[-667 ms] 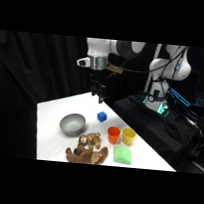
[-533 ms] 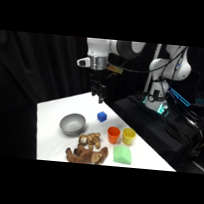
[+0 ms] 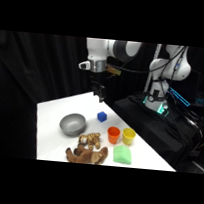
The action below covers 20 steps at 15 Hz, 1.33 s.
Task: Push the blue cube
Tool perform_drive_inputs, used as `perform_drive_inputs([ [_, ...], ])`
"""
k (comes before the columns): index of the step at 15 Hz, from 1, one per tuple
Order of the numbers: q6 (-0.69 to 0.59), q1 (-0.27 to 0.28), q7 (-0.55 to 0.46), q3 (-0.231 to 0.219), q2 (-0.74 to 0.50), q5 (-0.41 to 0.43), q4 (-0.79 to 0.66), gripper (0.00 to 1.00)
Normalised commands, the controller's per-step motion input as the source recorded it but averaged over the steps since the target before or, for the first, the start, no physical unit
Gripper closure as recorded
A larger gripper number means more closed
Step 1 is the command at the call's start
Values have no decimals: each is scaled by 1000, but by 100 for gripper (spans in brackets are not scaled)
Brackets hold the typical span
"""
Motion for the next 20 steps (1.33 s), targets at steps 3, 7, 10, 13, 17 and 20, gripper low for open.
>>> perform_drive_inputs([
  [3,225,-109,-142,-92,-165,30,-244,28],
  [7,273,-88,-186,-76,-146,88,-250,60],
  [10,340,-60,-194,-49,-101,145,-250,86],
  [13,433,-28,-138,-14,2,130,-239,99],
  [17,409,-16,-144,7,160,149,-144,96],
  [20,349,-23,-165,42,217,170,-69,96],
])
